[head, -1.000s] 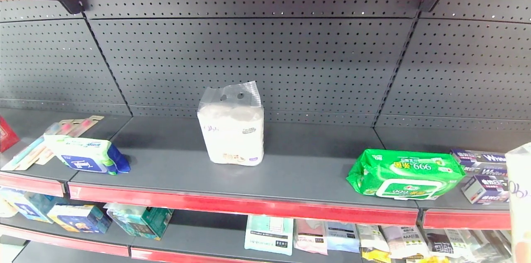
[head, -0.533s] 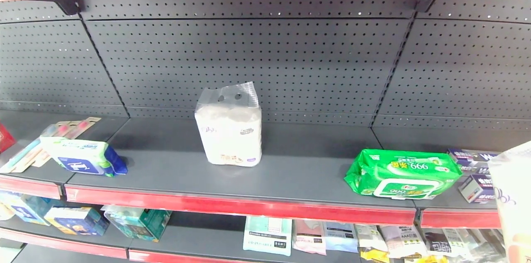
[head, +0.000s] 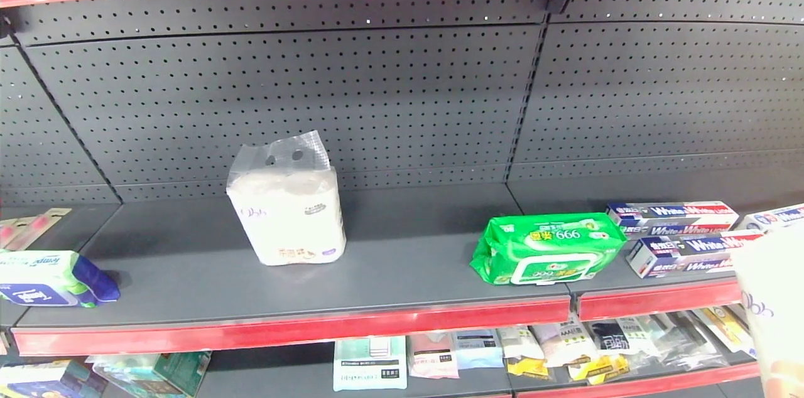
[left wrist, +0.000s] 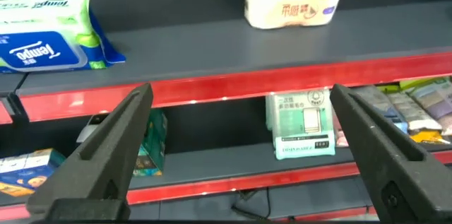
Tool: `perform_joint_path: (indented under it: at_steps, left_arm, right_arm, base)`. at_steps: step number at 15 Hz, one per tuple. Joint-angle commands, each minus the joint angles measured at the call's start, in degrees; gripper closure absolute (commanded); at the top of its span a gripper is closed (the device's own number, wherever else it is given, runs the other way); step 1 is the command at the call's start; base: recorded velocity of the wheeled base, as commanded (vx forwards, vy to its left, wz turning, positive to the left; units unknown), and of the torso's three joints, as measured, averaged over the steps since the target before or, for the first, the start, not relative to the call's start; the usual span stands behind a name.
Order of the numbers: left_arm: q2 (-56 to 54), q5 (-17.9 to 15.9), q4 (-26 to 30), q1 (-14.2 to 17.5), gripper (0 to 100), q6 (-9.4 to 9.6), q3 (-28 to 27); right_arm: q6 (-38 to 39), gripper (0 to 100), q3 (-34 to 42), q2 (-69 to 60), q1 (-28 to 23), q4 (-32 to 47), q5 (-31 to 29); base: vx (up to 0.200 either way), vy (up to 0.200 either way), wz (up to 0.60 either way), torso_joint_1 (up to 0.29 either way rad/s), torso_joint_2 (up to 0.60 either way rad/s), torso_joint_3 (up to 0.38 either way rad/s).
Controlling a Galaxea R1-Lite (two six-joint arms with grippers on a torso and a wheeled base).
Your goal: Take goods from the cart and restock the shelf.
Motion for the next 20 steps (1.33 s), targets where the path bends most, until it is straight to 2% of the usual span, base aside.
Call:
perform_joint_path:
  at_steps: [1,4,5,6,7,8,10,12,14,16,17,18,20]
  left_arm:
    - [1.33,0.12,0.00,0.07,0,0.01,0.00]
    - [3.96,-0.14,0.00,0.07,0,-0.25,-1.23]
    - [10.82,-0.58,-0.18,-0.02,0,-2.45,-8.61]
    - [25.67,-1.72,-2.11,-0.02,0,-11.59,-22.15]
    - [33.93,-2.16,-4.75,-0.11,0,-12.82,-28.39]
    - [38.50,-2.42,-7.29,-0.11,0,-12.29,-29.53]
    - [43.69,-1.81,-11.16,0.33,0,-9.21,-27.07]
    - [47.38,-0.67,-11.25,3.67,0,-6.58,-26.54]
    - [52.74,-0.93,-12.48,7.80,0,-3.68,-26.63]
    - [57.67,-2.86,-14.85,9.30,0,-2.36,-26.46]
    - [61.18,-7.26,-17.49,9.39,0,-0.69,-25.93]
    - [62.76,-9.37,-18.19,9.47,0,0.80,-25.93]
    - [68.04,-20.71,-21.97,12.64,0,5.81,-26.46]
  right_arm:
    - [0.10,100,-0.08,-1.62,0.56,-0.72,0.72]
    - [0.19,100,-0.08,-4.34,0.47,-2.65,0.89]
    - [0.27,100,-0.08,-5.13,0.47,-2.65,0.89]
    - [0.27,100,0.10,-6.54,0.47,-2.56,0.98]
    - [0.36,100,0.54,-7.68,0.56,-2.47,1.07]
    - [0.36,100,0.89,-8.73,0.56,-2.47,0.98]
    - [0.54,100,0.62,-10.05,0.29,-2.74,0.54]
    - [0.54,100,0.01,-10.23,-0.41,-2.65,0.10]
    - [0.54,100,0.45,-10.32,-1.81,-2.74,0.72]
    - [0.45,100,0.80,-11.11,-1.81,-2.56,0.63]
    - [0.36,100,0.62,-11.20,-1.81,-2.47,0.63]
    - [0.19,100,0.45,-11.20,-1.81,-2.56,0.63]
    - [0.19,100,0.01,-10.84,-1.81,-2.56,0.72]
  base:
    - [0.000,0.000,0.00,0.000,0.00,0.000]
    - [0.000,0.000,0.00,0.000,0.00,0.000]
    - [0.000,0.000,0.00,0.000,0.00,0.000]
    - [0.000,0.000,0.00,0.000,0.00,0.000]
    - [0.000,0.000,0.00,0.000,0.00,0.000]
    - [0.000,0.000,0.00,0.000,0.00,0.000]
    - [0.000,0.000,0.00,0.000,0.00,0.000]
    - [0.000,0.000,0.00,0.000,0.00,0.000]
    - [0.000,0.000,0.00,0.000,0.00,0.000]
    - [0.000,0.000,0.00,0.000,0.00,0.000]
    - [0.000,0.000,0.00,0.000,0.00,0.000]
    - [0.000,0.000,0.00,0.000,0.00,0.000]
    - [0.000,0.000,0.00,0.000,0.00,0.000]
